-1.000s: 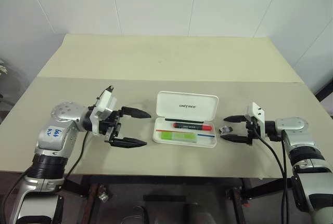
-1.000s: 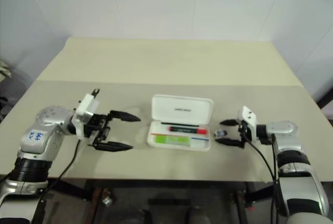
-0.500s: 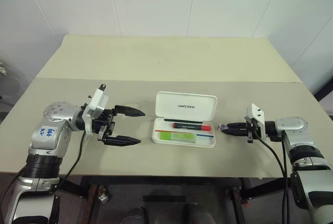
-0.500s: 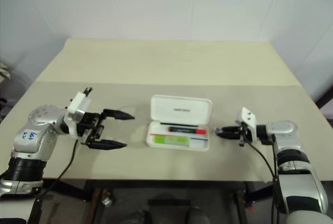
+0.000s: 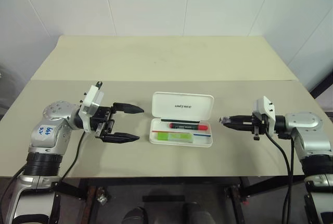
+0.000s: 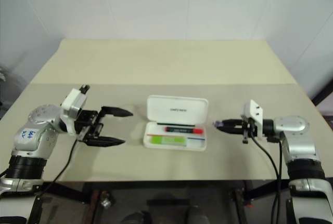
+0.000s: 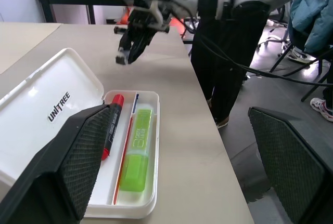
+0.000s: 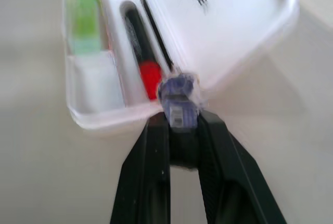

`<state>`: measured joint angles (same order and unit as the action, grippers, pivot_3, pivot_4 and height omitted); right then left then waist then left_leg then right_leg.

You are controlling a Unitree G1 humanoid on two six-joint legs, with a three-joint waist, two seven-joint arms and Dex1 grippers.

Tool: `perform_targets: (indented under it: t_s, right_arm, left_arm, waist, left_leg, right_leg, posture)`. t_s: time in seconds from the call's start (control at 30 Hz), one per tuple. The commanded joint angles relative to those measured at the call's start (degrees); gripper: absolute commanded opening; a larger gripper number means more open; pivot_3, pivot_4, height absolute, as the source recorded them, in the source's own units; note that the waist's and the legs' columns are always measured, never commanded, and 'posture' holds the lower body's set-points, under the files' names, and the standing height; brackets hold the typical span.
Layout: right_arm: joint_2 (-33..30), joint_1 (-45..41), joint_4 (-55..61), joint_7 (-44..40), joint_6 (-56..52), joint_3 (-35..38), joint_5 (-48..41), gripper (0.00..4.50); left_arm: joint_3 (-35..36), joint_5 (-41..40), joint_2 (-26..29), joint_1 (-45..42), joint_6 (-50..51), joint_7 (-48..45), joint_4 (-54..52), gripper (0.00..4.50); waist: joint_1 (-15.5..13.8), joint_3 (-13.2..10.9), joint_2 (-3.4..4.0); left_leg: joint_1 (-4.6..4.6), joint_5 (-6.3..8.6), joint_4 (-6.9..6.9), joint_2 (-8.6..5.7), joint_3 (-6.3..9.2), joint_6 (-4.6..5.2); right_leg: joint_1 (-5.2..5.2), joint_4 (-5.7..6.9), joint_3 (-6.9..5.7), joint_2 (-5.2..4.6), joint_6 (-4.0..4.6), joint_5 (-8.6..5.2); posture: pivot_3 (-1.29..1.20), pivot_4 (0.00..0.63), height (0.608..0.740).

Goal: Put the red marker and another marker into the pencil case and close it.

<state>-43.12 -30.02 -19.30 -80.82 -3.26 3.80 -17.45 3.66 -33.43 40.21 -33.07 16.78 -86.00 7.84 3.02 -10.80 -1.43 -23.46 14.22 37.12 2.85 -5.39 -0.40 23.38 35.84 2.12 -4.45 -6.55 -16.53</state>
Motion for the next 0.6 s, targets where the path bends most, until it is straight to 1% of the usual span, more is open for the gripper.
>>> perform_targets:
  t_s: [0.03, 0.17, 0.3, 0.47, 0.6]
  right_arm:
    - [-1.5, 4.6, 13.9, 2.7, -7.6, 0.3, -3.2, 0.36]
    - [0.6, 6.5, 20.7, 6.7, -11.4, -2.4, -3.0, 0.36]
    - [1.8, 6.3, 23.2, 8.3, -13.6, -5.1, -2.4, 0.36]
    - [4.2, 3.4, 21.0, 11.7, -14.3, -9.9, 1.2, 0.36]
    - [4.4, 2.7, 18.6, 11.1, -13.1, -11.5, 2.5, 0.36]
  left_arm:
    - [0.6, -1.5, 0.2, -0.6, -0.6, -3.2, -0.3, 4.50]
    - [0.2, -1.7, -0.3, -0.9, -0.8, -3.1, -0.2, 4.50]
    - [0.1, -1.7, -0.5, -0.9, -0.8, -3.1, -0.3, 4.50]
    - [0.4, -2.1, -0.5, -0.3, -0.6, -3.1, -0.9, 4.50]
    - [0.8, -2.5, -0.2, 1.0, -0.6, -2.7, -2.1, 4.50]
  waist:
    - [-0.1, 0.0, 0.00]
    - [-0.2, 0.0, 0.00]
    - [-0.1, 0.0, -0.01]
    - [0.0, 0.0, -0.01]
    - [-0.2, 0.0, -0.01]
  left_leg:
    - [0.01, 0.00, 0.01, 0.00, -0.01, 0.00]
    - [0.01, 0.01, 0.02, -0.04, -0.04, 0.02]
    - [0.02, 0.01, -0.01, -0.03, -0.03, 0.04]
    - [-0.02, 0.03, -0.05, -0.03, -0.05, 0.06]
    - [-0.05, 0.03, -0.05, -0.04, -0.07, 0.07]
  right_leg:
    - [-0.01, 0.00, 0.00, 0.00, 0.01, -0.01]
    - [-0.01, -0.02, 0.01, -0.03, 0.02, -0.01]
    - [0.00, -0.04, 0.05, -0.02, 0.02, -0.01]
    - [0.04, -0.09, 0.04, -0.01, 0.04, -0.02]
    - [0.06, -0.12, 0.02, -0.01, 0.04, -0.02]
  posture:
    - [0.00, 0.150, 0.740]
    - [0.00, 0.150, 0.740]
    - [0.00, 0.150, 0.740]
    - [0.00, 0.150, 0.740]
    - [0.00, 0.150, 0.740]
